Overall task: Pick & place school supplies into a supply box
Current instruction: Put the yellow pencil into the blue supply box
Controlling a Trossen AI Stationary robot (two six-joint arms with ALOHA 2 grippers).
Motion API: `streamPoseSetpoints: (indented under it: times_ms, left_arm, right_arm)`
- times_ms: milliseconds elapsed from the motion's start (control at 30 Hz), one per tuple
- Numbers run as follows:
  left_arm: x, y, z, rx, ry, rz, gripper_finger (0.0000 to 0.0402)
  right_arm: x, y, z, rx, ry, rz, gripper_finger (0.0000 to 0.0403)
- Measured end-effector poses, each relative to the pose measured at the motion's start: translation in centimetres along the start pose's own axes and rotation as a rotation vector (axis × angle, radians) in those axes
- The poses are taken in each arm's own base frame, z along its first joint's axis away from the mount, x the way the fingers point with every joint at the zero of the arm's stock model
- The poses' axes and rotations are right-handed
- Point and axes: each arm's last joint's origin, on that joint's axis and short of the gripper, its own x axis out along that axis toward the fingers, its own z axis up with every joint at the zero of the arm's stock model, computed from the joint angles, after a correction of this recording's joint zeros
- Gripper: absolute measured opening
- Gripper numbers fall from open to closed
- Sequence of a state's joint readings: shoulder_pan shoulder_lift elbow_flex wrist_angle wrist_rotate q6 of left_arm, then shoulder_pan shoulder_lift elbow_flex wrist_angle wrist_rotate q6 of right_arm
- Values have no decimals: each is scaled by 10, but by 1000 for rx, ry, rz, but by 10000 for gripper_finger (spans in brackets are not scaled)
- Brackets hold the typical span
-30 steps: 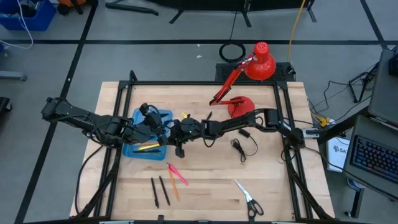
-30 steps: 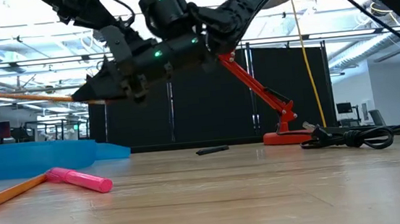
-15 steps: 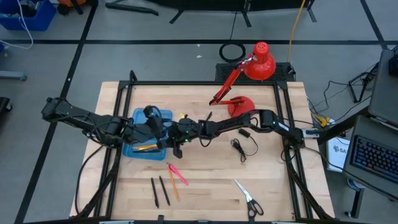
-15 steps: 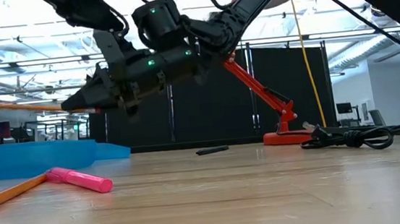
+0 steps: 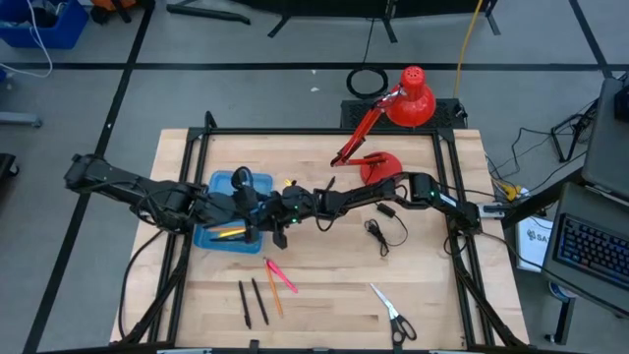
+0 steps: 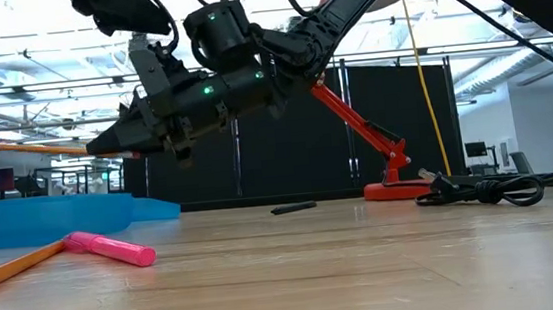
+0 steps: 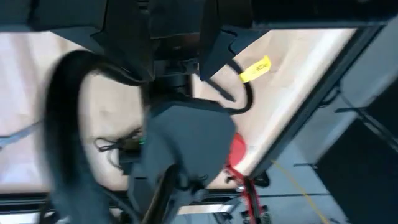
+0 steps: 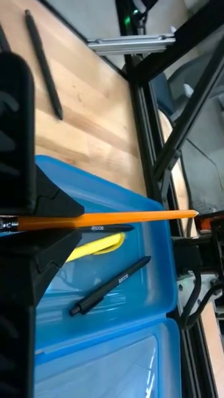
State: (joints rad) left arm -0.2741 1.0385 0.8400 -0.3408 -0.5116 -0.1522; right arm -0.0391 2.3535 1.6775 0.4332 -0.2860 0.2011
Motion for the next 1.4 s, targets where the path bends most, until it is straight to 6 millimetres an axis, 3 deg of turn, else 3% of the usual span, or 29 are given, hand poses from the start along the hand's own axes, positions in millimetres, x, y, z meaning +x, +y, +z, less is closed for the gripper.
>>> streamPoseSetpoints:
  times_ms: [300,533,1067,1400]
  left_arm:
    - [-19,9,4,-66,-48,-30,134]
    - [-32,16,8,-88,-97,-34,134]
    - [-33,17,8,-85,-95,-31,134]
    - [-33,17,8,-84,-94,-31,134]
  right_arm:
    - [0,0,1,44,-9,0,8]
    - [3,5,18,35,-45,-31,8]
    - [4,5,17,39,-9,-41,16]
    - [4,5,17,28,-15,-42,65]
